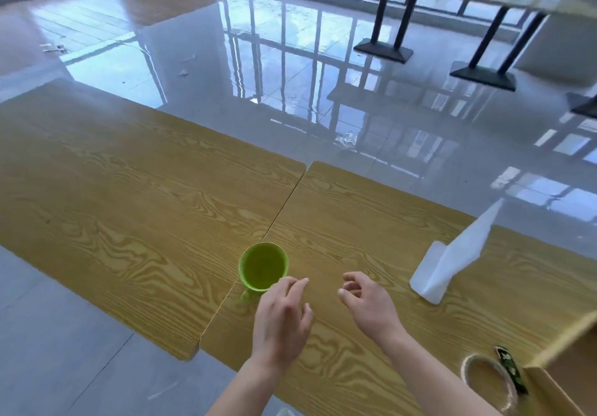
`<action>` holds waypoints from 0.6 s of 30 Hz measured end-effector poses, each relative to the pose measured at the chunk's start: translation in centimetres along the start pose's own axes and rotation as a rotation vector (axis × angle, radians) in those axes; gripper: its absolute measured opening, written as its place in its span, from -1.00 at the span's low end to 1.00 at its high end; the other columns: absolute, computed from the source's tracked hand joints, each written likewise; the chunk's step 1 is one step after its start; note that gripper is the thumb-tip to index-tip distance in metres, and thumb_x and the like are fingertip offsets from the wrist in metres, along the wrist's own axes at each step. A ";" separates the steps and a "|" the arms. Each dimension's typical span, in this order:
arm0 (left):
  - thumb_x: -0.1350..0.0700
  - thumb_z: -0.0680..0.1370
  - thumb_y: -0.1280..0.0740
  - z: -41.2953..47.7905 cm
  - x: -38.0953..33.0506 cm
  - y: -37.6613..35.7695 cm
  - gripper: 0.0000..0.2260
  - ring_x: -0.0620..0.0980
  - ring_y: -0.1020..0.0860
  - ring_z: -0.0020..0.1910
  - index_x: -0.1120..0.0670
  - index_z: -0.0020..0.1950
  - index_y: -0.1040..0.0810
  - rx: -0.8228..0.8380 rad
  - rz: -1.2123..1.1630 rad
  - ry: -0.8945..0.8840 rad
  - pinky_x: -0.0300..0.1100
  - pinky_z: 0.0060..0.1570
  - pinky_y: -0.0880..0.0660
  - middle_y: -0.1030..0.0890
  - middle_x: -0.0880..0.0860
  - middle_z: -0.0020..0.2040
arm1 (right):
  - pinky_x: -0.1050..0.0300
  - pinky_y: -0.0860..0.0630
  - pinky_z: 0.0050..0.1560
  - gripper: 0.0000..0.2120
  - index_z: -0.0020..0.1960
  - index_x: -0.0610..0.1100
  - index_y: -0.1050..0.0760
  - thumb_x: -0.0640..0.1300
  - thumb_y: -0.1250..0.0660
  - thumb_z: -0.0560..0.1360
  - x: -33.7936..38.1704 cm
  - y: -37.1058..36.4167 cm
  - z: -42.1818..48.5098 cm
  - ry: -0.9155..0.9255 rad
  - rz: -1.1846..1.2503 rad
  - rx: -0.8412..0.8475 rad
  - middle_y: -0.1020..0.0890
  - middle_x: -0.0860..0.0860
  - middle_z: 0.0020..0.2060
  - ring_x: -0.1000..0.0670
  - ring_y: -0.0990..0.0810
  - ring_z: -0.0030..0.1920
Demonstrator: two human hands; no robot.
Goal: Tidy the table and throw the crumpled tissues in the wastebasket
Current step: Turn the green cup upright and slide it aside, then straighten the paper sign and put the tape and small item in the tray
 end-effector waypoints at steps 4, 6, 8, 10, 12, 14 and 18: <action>0.14 0.41 -0.42 1.1 -3.2 -1.8 -0.55 0.01 -0.57 0.03 0.10 0.31 -0.54 0.087 -0.021 -0.130 -0.11 0.01 -0.52 -0.59 -0.01 0.09 | 0.17 -0.51 0.05 -0.67 0.29 -0.03 -0.52 -0.03 -0.36 0.54 -2.3 3.1 -2.5 -0.059 -0.021 -0.099 -0.63 0.08 0.03 0.11 -0.60 0.00; 0.14 0.41 -0.40 1.6 -4.7 -2.7 -0.54 0.04 -0.58 0.02 0.10 0.31 -0.53 0.120 -0.033 -0.194 -0.08 0.01 -0.53 -0.59 0.00 0.10 | 0.19 -0.50 0.05 -0.67 0.29 -0.04 -0.52 -0.03 -0.36 0.54 -3.7 4.5 -3.7 -0.092 -0.005 -0.149 -0.63 0.07 0.03 0.11 -0.59 0.00; 0.14 0.38 -0.39 2.1 -6.1 -3.7 -0.53 0.05 -0.58 0.01 0.09 0.30 -0.53 0.152 -0.043 -0.235 -0.05 0.01 -0.54 -0.59 0.00 0.09 | 0.17 -0.50 0.06 -0.67 0.29 -0.05 -0.52 -0.04 -0.36 0.54 -4.9 5.8 -4.7 -0.126 0.009 -0.204 -0.63 0.06 0.03 0.09 -0.59 0.00; 0.14 0.37 -0.39 2.5 -7.5 -4.5 -0.53 0.06 -0.58 0.01 0.09 0.29 -0.54 0.181 -0.049 -0.267 -0.04 0.01 -0.54 -0.59 -0.01 0.09 | 0.14 -0.50 0.09 -0.67 0.29 -0.05 -0.52 -0.05 -0.36 0.54 -6.1 7.1 -5.7 -0.167 0.016 -0.252 -0.62 0.05 0.04 0.08 -0.59 0.01; 0.13 0.37 -0.39 2.9 -8.8 -5.3 -0.53 0.06 -0.58 0.02 0.08 0.29 -0.54 0.200 -0.053 -0.303 -0.05 0.01 -0.53 -0.59 0.00 0.10 | 0.14 -0.50 0.07 -0.67 0.29 -0.04 -0.51 -0.04 -0.36 0.55 -7.3 8.1 -6.4 -0.201 0.014 -0.285 -0.61 0.06 0.04 0.08 -0.58 0.01; 0.14 0.38 -0.40 3.3 -10.2 -6.0 -0.55 0.07 -0.59 0.01 0.09 0.28 -0.55 0.217 -0.061 -0.340 -0.05 0.01 -0.53 -0.60 0.02 0.07 | 0.16 -0.48 0.02 -0.67 0.29 -0.03 -0.51 -0.02 -0.35 0.55 -8.6 9.1 -7.2 -0.239 0.006 -0.318 -0.61 0.08 0.03 0.09 -0.58 0.01; 0.12 0.43 -0.40 4.1 -13.6 -7.0 -0.56 0.11 -0.59 0.05 0.10 0.31 -0.53 0.251 -0.098 -0.386 -0.05 0.03 -0.53 -0.59 0.05 0.09 | 0.14 -0.48 0.02 -0.65 0.30 -0.01 -0.51 -0.02 -0.36 0.53 -11.9 10.9 -8.6 -0.338 -0.039 -0.369 -0.62 0.09 0.07 0.06 -0.60 0.05</action>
Point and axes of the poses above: each hand's wrist, its own z-axis towards the middle knuckle, its own y-axis out of the back of the hand, x = y × z, the point moved 2 cm from there along z, towards the middle knuckle
